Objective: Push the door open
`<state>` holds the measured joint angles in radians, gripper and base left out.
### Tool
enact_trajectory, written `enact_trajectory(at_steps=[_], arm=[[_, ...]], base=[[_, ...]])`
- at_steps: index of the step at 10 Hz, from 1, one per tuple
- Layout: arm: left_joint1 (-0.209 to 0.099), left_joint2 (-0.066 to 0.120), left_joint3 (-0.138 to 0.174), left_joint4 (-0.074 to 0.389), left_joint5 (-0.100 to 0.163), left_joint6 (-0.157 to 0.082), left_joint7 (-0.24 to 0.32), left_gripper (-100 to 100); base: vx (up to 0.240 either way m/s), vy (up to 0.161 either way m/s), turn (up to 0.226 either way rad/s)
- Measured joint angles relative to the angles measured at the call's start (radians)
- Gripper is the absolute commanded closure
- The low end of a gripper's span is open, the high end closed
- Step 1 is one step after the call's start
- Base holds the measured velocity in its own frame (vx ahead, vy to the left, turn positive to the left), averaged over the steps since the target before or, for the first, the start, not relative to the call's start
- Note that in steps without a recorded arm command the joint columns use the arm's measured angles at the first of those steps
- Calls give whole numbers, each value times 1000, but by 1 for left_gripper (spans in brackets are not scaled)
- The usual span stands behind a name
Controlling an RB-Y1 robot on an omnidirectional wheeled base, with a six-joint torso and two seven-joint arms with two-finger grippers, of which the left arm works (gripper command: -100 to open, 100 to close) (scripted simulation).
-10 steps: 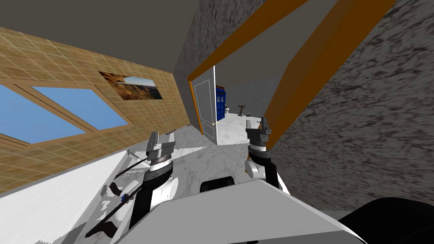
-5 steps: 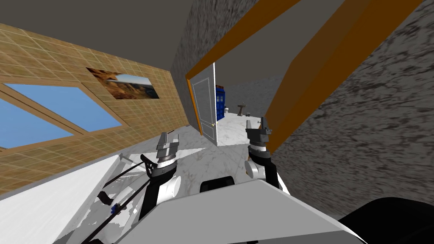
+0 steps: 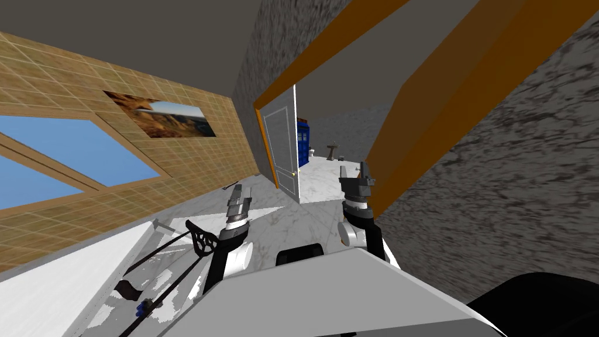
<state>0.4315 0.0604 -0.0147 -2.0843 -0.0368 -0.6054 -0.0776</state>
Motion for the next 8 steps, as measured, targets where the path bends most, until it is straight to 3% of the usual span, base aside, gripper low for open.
enact_trajectory(at_steps=[8], arm=[[-72,20,-34,200,-59,-42,-160,-100]], base=[[96,31,-49]])
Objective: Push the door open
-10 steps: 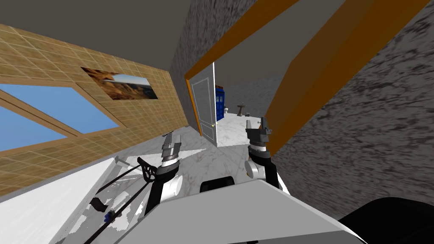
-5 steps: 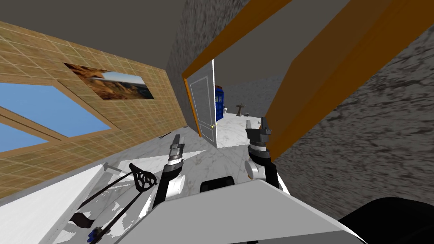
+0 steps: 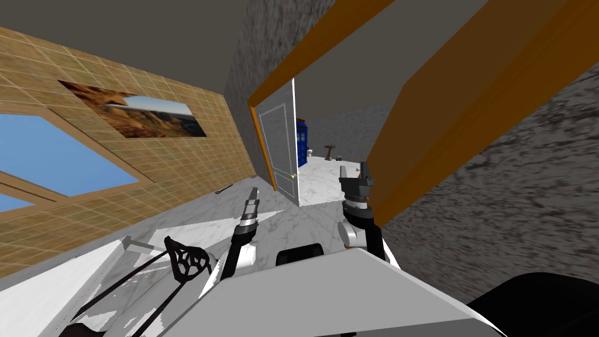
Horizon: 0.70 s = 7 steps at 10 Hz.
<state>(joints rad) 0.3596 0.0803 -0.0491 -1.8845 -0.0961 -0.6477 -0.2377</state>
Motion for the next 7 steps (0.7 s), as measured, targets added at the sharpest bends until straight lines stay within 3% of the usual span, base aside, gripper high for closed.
enact_trajectory(at_steps=[4,6,7], arm=[[-42,11,-17,105,-31,-17,-87,-100],[-61,16,-25,168,-47,-38,-132,-100],[-73,20,-29,188,-55,-35,-153,-100]], base=[[97,37,-55],[101,33,-55],[98,41,-59]])
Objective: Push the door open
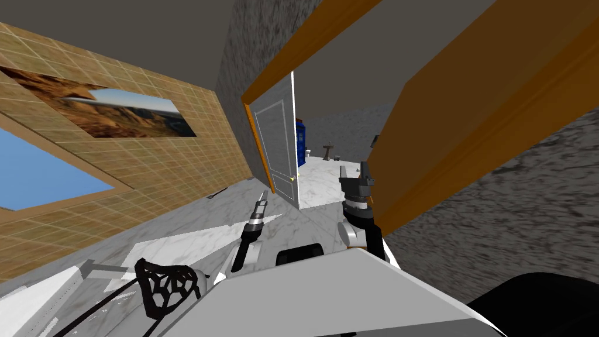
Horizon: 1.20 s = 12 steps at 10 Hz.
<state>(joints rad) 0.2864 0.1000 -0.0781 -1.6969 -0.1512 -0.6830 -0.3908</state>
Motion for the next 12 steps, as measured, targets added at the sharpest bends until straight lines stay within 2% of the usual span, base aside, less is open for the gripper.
enact_trajectory(at_steps=[2,5,12], arm=[[-27,-3,-12,55,-20,-4,-50,-100],[-44,5,-22,116,-37,-20,-99,-100],[-116,11,-54,320,-95,-66,-260,-100]], base=[[92,38,-55],[58,30,-37],[95,45,-57]])
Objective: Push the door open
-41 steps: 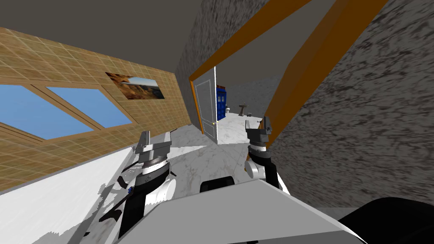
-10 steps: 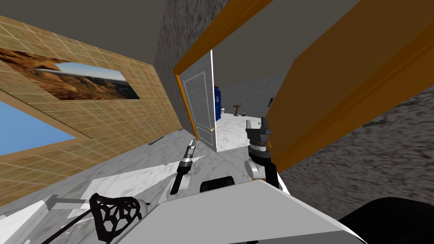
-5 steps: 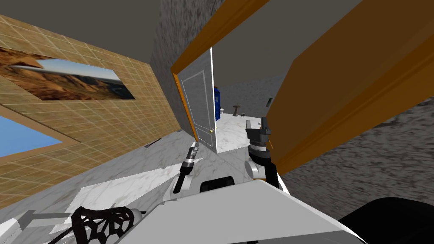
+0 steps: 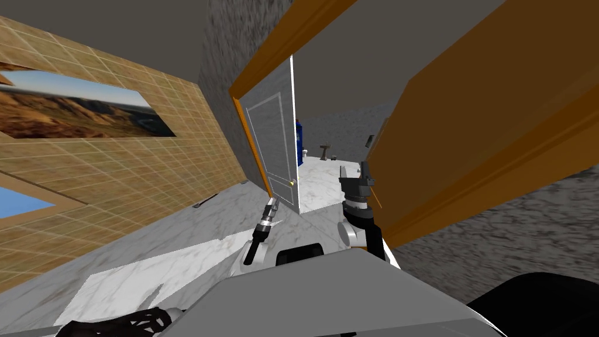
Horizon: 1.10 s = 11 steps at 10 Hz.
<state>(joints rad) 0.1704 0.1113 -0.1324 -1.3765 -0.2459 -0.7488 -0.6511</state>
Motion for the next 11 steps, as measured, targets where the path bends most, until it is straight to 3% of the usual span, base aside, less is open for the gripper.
enact_trajectory(at_steps=[11], arm=[[-108,11,-47,284,-85,-52,-233,-100]], base=[[90,45,-50]])
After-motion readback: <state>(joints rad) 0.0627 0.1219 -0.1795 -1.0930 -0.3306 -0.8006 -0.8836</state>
